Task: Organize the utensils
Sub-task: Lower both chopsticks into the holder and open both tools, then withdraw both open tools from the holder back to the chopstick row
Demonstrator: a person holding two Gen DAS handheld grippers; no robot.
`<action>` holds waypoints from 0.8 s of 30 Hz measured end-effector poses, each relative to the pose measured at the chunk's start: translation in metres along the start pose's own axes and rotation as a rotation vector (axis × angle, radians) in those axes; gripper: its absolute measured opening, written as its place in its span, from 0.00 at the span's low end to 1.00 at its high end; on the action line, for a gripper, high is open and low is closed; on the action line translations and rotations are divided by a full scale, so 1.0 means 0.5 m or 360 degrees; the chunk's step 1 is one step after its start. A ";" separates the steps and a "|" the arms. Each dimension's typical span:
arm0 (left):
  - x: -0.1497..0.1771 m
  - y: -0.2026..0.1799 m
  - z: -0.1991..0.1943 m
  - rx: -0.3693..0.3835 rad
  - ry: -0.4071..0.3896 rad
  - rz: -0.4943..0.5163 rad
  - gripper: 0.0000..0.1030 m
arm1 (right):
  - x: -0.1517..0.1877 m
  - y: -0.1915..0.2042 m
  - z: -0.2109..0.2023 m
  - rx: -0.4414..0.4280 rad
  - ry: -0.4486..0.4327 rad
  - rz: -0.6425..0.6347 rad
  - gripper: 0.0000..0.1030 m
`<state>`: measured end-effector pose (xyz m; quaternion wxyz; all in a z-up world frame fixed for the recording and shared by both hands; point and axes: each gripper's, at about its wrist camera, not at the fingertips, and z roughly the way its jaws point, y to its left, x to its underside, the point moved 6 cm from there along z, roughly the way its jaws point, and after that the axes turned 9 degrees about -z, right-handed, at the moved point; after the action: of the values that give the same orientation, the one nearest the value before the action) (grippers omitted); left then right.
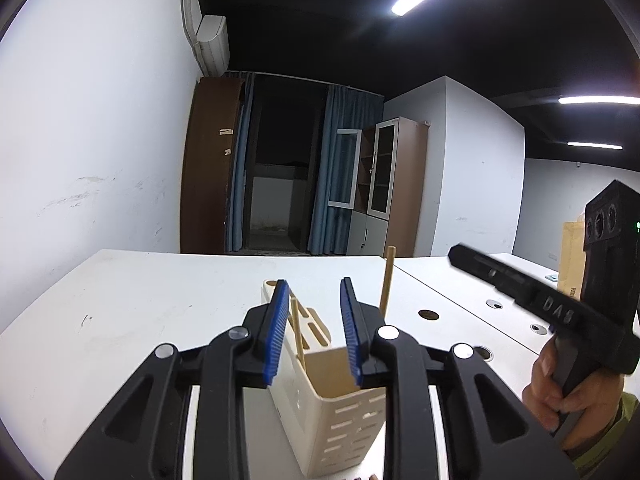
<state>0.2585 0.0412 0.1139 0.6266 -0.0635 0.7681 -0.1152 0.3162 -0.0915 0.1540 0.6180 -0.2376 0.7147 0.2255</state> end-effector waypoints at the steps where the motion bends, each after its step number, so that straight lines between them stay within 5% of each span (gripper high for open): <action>1: 0.003 -0.003 -0.006 -0.0006 0.0002 0.0006 0.25 | 0.001 0.000 -0.005 0.0003 0.0005 0.0008 0.23; 14: 0.033 -0.001 -0.075 -0.0055 0.0069 0.0002 0.32 | 0.045 0.023 -0.036 0.0051 0.0145 -0.0039 0.35; 24: 0.096 0.015 -0.078 -0.0140 0.0279 -0.0034 0.36 | 0.122 0.047 -0.058 0.0078 0.0335 -0.0034 0.45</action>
<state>0.2108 0.0403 0.0736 0.5524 -0.0888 0.8236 -0.0932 0.2716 -0.0944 0.0981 0.5475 -0.2523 0.7784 0.1751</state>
